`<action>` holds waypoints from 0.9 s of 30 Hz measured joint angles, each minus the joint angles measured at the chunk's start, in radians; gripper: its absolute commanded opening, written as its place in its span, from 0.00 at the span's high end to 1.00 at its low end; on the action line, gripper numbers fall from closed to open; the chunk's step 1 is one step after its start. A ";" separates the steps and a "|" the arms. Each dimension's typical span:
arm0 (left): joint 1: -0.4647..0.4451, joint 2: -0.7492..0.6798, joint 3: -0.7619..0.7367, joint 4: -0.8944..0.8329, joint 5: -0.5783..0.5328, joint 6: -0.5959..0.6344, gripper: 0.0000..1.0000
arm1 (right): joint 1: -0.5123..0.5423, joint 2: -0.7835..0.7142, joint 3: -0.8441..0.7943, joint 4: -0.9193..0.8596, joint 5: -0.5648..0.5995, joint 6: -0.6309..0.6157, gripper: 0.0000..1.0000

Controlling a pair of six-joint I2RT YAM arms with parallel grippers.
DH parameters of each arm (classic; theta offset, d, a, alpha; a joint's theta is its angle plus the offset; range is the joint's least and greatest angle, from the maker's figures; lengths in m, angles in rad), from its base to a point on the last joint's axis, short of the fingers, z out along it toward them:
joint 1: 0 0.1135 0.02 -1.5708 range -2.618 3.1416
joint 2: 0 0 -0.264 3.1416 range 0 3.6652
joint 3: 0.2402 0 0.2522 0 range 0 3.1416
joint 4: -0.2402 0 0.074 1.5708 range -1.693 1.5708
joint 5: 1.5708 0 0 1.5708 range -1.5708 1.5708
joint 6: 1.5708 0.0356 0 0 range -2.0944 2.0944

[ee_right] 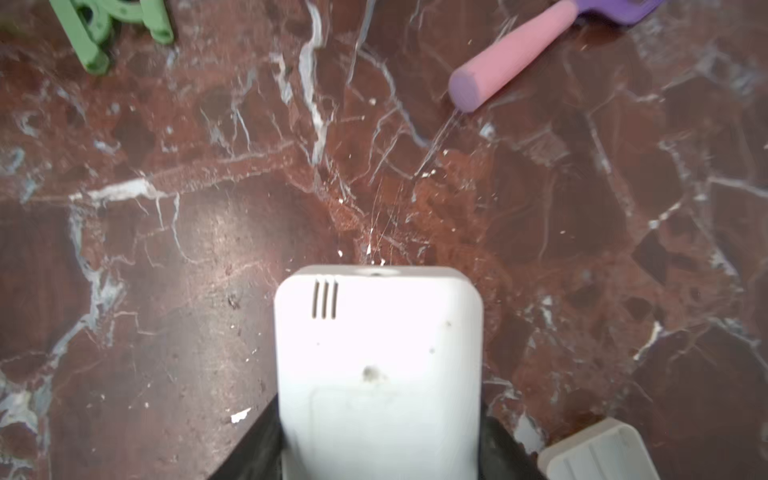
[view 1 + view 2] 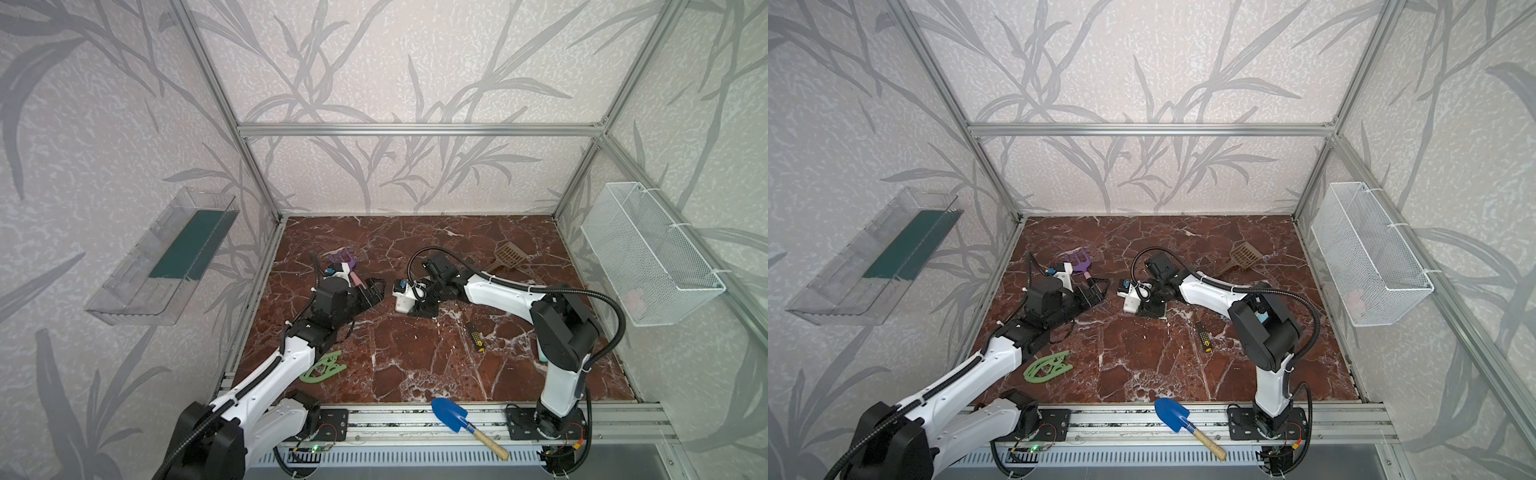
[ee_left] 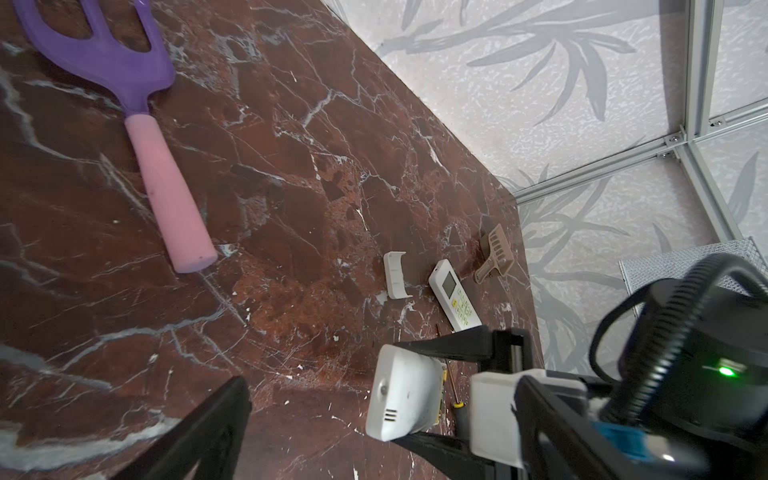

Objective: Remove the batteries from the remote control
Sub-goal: 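Lower the remote body with the right gripper while the left gripper releases and withdraws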

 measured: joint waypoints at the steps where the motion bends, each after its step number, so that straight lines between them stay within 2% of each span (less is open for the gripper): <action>1: 0.000 -0.014 0.000 -0.007 -0.011 0.006 0.01 | 0.000 0.011 0.011 -0.021 0.005 -0.019 0.64; 11: 0.001 -0.061 0.000 -0.033 -0.069 0.016 0.03 | 0.008 0.127 0.145 -0.177 0.025 -0.155 0.57; 27: 0.002 -0.072 0.000 -0.041 -0.084 0.015 0.03 | 0.048 0.220 0.229 -0.260 0.015 -0.175 0.48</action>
